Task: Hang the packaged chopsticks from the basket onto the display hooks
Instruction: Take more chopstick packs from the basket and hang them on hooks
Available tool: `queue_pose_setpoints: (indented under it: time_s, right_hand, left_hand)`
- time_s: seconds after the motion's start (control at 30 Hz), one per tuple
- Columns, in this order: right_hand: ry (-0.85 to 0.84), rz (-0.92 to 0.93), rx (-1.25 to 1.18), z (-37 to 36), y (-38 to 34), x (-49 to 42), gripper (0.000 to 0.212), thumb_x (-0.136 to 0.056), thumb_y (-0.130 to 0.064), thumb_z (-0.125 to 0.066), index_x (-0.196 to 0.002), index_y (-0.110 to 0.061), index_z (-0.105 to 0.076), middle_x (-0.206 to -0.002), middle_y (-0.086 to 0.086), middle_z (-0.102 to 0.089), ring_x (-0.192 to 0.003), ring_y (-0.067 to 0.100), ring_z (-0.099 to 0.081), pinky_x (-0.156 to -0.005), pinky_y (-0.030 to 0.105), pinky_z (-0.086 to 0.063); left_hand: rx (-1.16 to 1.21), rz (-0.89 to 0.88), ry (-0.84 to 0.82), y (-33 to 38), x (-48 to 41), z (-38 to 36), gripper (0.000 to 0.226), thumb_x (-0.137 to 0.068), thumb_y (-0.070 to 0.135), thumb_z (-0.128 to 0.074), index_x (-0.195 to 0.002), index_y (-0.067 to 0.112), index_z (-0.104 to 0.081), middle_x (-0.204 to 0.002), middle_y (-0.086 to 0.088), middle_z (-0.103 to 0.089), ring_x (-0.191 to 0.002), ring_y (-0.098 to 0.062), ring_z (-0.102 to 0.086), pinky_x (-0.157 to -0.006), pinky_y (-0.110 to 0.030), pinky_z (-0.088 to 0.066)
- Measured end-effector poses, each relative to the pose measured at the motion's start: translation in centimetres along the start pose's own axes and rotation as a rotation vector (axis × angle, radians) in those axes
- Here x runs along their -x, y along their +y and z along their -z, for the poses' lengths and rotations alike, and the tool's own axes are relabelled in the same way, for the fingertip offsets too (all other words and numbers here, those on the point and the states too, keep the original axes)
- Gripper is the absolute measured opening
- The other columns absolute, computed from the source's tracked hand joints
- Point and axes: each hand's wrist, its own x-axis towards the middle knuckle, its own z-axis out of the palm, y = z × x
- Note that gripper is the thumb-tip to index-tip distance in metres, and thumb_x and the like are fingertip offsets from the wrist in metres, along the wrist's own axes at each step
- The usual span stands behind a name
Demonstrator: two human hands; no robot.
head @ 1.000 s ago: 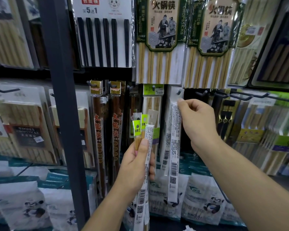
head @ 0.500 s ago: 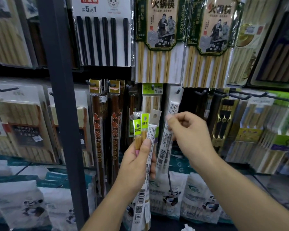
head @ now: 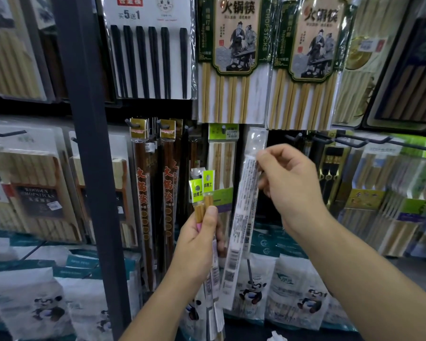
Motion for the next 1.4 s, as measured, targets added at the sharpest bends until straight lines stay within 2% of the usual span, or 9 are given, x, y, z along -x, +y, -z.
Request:
queue_pose_setpoints:
  time_s: [0.13,0.47,0.7,0.8,0.9,1.0,1.1,1.23,1.4]
  right_hand:
    - [0.050,0.044,0.030,0.2,-0.6,-1.3,0.022,-0.099,-0.023,-0.064,-0.081,-0.010,-0.066,-0.070,0.007,-0.057,-0.058,0.013,-0.050,-0.053,0.021,-0.044]
    - [0.094,0.000,0.035,-0.1,-0.2,-2.1,0.026,-0.099,-0.024,-0.064,-0.083,-0.004,-0.065,-0.067,0.004,-0.053,-0.061,0.016,-0.047,-0.050,0.020,-0.042]
    - [0.113,0.019,0.077,-0.3,0.2,-2.3,0.026,-0.097,-0.027,-0.066,-0.082,-0.006,-0.066,-0.070,0.006,-0.053,-0.065,0.019,-0.047,-0.065,0.035,-0.045]
    - [0.129,0.030,0.149,-0.2,0.9,-2.4,0.027,-0.096,-0.031,-0.066,-0.077,-0.013,-0.067,-0.067,0.002,-0.056,-0.064,0.016,-0.051,-0.067,0.039,-0.049]
    - [0.141,0.040,0.189,0.1,1.5,-2.2,0.028,-0.096,-0.037,-0.067,-0.074,-0.019,-0.068,-0.066,0.000,-0.060,-0.064,0.012,-0.055,-0.071,0.042,-0.055]
    - [0.153,0.023,0.218,0.2,1.9,-1.7,0.025,-0.095,-0.039,-0.068,-0.077,-0.021,-0.069,-0.078,0.004,-0.069,-0.066,0.013,-0.059,-0.073,0.042,-0.057]
    - [0.160,0.001,0.204,0.4,2.2,-0.8,0.022,-0.094,-0.038,-0.069,-0.080,-0.021,-0.068,-0.078,0.006,-0.069,-0.065,0.012,-0.058,-0.069,0.039,-0.056]
    - [0.008,-0.006,0.168,0.1,2.2,1.2,0.019,-0.096,-0.030,-0.067,-0.078,-0.023,-0.070,-0.070,0.006,-0.066,-0.056,0.005,-0.053,-0.054,0.021,-0.047]
    - [-0.232,-0.005,0.234,-0.8,2.3,2.9,0.016,-0.098,-0.027,-0.065,-0.086,-0.034,-0.073,-0.077,-0.017,-0.071,-0.063,-0.005,-0.060,-0.061,0.011,-0.046]
  left_hand:
    - [0.093,-0.006,-0.003,0.1,-0.2,-0.1,0.046,-0.087,0.053,-0.055,-0.089,0.007,-0.048,-0.062,-0.003,-0.042,-0.050,-0.016,-0.043,-0.049,-0.028,-0.051]
    - [0.119,0.013,-0.054,-0.2,-0.2,0.1,0.044,-0.088,0.053,-0.057,-0.088,0.009,-0.051,-0.062,0.000,-0.047,-0.048,-0.012,-0.044,-0.046,-0.028,-0.048]
    - [0.144,0.040,-0.052,-0.2,-0.1,0.1,0.039,-0.086,0.052,-0.060,-0.091,0.013,-0.058,-0.061,0.001,-0.046,-0.045,-0.010,-0.039,-0.038,-0.022,-0.037]
    - [0.131,0.034,-0.080,-0.1,-0.2,0.1,0.044,-0.081,0.053,-0.067,-0.099,0.016,-0.050,-0.064,0.002,-0.045,-0.046,-0.009,-0.037,-0.038,-0.020,-0.033]
    - [0.119,0.023,-0.084,-0.1,-0.1,0.2,0.030,-0.085,0.044,-0.071,-0.096,0.027,-0.049,-0.067,0.002,-0.047,-0.047,-0.009,-0.038,-0.039,-0.021,-0.035]
    - [0.079,-0.019,-0.069,-0.3,0.0,0.3,0.011,-0.102,0.028,-0.059,-0.101,0.023,-0.049,-0.074,-0.002,-0.051,-0.050,-0.011,-0.043,-0.042,-0.024,-0.042]
    - [0.040,-0.069,-0.083,-0.2,0.0,0.3,0.007,-0.102,0.031,-0.057,-0.099,0.025,-0.054,-0.076,-0.001,-0.058,-0.056,-0.014,-0.051,-0.051,-0.029,-0.051]
    - [-0.009,-0.105,-0.088,0.1,0.1,0.2,0.013,-0.105,0.033,-0.051,-0.096,0.031,-0.061,-0.080,0.001,-0.061,-0.063,-0.018,-0.055,-0.060,-0.032,-0.054]
    - [-0.001,-0.111,-0.107,0.7,0.3,-0.2,0.024,-0.099,0.046,-0.054,-0.109,0.029,-0.068,-0.084,-0.002,-0.068,-0.070,-0.014,-0.065,-0.063,-0.025,-0.058]
